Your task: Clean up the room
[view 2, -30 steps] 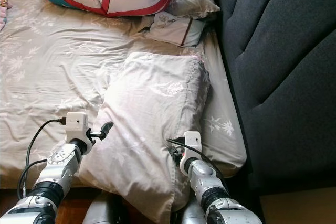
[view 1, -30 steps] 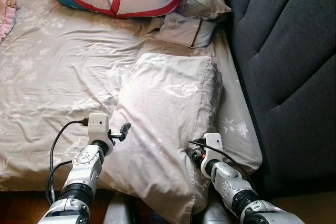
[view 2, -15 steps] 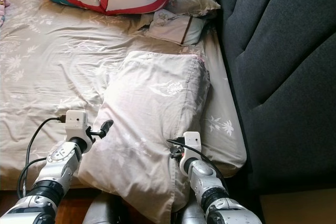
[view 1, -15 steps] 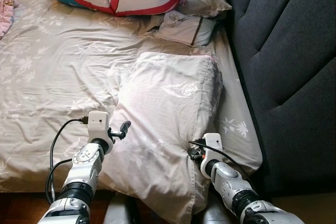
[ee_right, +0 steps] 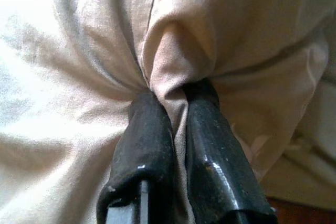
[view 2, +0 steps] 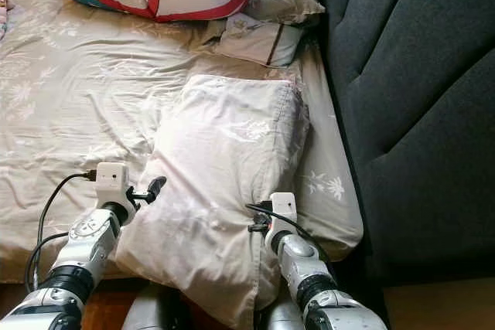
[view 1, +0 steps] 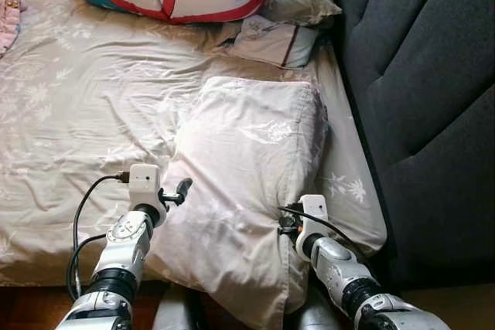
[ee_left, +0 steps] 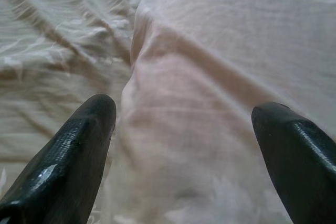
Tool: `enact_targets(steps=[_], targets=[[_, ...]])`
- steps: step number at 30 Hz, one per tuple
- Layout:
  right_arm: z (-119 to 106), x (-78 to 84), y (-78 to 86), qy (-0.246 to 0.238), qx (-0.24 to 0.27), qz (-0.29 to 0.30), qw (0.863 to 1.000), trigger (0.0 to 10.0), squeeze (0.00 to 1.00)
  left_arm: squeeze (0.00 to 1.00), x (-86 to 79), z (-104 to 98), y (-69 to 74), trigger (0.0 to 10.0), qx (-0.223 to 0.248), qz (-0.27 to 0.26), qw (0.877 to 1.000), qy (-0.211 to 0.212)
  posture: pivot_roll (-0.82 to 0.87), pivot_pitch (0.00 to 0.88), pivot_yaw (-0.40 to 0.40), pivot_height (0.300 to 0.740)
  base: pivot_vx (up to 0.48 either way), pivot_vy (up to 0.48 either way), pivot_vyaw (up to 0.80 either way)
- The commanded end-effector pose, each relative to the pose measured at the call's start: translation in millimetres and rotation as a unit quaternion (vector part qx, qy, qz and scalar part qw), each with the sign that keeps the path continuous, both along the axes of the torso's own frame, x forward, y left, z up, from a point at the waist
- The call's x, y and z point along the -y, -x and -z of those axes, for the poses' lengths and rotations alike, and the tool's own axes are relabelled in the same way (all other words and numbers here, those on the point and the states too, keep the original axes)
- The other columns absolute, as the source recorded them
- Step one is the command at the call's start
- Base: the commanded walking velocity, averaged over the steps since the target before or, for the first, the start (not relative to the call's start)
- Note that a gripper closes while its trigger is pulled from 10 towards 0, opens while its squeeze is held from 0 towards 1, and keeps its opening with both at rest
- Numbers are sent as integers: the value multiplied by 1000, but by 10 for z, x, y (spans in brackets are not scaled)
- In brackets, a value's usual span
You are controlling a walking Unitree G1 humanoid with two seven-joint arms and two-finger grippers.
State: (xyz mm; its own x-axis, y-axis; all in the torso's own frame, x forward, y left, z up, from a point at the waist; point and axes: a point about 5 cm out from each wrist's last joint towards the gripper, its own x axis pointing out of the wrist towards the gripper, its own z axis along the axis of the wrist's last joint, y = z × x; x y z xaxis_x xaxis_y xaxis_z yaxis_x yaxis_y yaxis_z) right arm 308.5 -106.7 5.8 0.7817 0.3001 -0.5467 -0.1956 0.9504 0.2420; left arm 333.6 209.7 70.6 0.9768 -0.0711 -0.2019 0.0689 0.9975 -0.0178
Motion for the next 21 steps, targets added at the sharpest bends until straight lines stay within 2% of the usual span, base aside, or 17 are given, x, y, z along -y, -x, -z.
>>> enact_targets(steps=[1, 3, 6, 8, 10, 11, 12, 17, 21], targets=[[-134, 69, -126, 6, 30, 10, 999, 0, 0, 0, -54, 48, 35, 10000, -12, -8, 1000, -2, -90, 250, -46, 653, 0, 0, 0], [-260, 156, -233, 6, 55, 22, 998, 0, 0, 0, -58, 50, 33, 10000, -13, -9, 1000, -1, -97, 245, -47, 653, 0, 0, 0], [-333, 236, -292, 20, 71, 28, 997, 0, 0, 0, -59, 54, 34, 10000, -13, -9, 1000, 0, -99, 241, -48, 653, 0, 0, 0], [-452, 413, -376, 36, 95, 48, 994, 0, 0, 0, -59, 56, 36, 10000, -14, -10, 1000, 1, -102, 237, -49, 653, 0, 0, 0], [-479, 466, -392, 38, 100, 56, 993, 0, 0, 0, -58, 57, 37, 10000, -14, -11, 1000, 1, -104, 235, -50, 653, 0, 0, 0], [-529, 617, -416, 62, 109, 65, 990, 0, 0, 0, -53, 60, 37, 10000, -14, -11, 1000, 3, -108, 234, -51, 653, 0, 0, 0], [-529, 617, -416, 62, 109, 65, 990, 0, 0, 0, -53, 60, 37, 10000, -14, -11, 1000, 3, -108, 234, -51, 653, 0, 0, 0], [-510, 970, -360, 111, 98, 97, 984, 0, 0, 0, -37, 76, 40, 10000, -18, -8, 1000, 7, -116, 237, -52, 653, 0, 0, 0], [-442, 983, -311, 109, 84, 94, 986, 0, 0, 0, -12, 95, 44, 10000, -24, -2, 1000, 13, -124, 239, -54, 653, 0, 0, 0]])
